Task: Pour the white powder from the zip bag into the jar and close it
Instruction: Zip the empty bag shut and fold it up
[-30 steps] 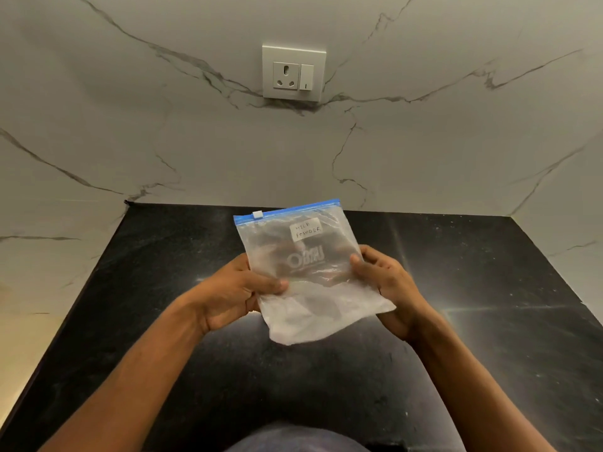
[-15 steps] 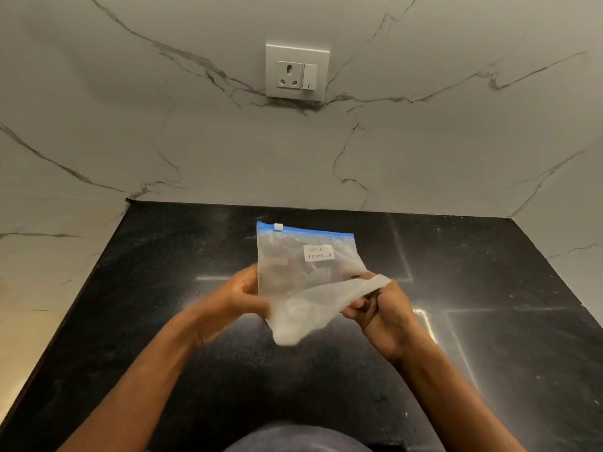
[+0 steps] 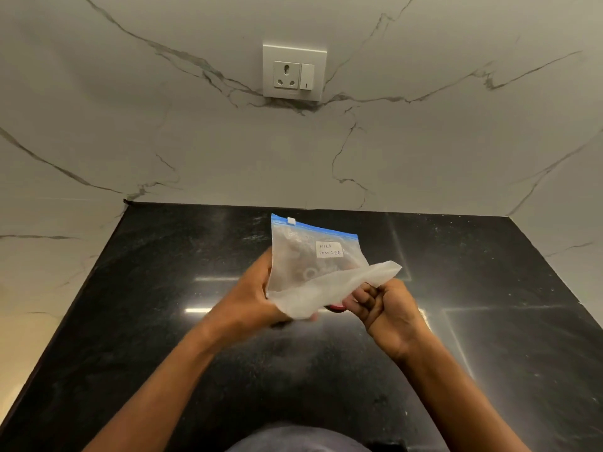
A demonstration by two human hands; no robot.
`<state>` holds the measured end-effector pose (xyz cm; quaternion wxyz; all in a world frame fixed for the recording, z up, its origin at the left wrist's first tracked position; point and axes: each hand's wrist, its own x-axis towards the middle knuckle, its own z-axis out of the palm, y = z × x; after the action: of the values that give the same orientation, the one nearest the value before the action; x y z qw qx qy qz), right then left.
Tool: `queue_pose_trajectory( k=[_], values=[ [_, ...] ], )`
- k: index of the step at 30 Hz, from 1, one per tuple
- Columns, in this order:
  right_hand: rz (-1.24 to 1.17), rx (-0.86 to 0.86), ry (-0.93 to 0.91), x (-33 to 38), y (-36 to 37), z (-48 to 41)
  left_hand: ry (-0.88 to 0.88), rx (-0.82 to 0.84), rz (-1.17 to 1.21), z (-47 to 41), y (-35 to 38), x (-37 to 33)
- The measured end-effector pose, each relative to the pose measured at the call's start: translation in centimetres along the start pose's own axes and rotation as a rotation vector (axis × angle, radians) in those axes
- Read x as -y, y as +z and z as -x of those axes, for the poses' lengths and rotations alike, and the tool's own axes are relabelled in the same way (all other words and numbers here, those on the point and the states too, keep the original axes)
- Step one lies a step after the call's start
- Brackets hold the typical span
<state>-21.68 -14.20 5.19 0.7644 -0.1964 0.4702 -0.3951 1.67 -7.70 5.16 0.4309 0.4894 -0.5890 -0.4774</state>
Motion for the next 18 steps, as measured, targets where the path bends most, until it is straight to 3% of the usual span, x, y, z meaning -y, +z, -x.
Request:
queue_pose_trajectory(
  k=[3, 7, 10, 15, 18],
  values=[
    [0.071, 0.000, -0.028, -0.2, 0.2, -0.1, 0.019, -0.240, 0.258, -1.2, 1.3, -0.2],
    [0.086, 0.102, -0.085, -0.2, 0.4, 0.3, -0.056, -0.446, 0.415, -2.0, 1.9, 0.0],
    [0.009, 0.212, -0.175, -0.7, -0.6, 0.4, -0.097, -0.465, 0.536, -2.0, 2.4, -0.2],
    [0.167, 0.320, -0.192, -4.0, 0.6, 0.4, -0.148, -0.441, 0.659, -1.6, 3.5, 0.3],
    [-0.023, 0.422, -0.183, -4.1, 2.7, 0.1, -0.181, -0.410, 0.674, -1.4, 4.5, 0.8]
  ],
)
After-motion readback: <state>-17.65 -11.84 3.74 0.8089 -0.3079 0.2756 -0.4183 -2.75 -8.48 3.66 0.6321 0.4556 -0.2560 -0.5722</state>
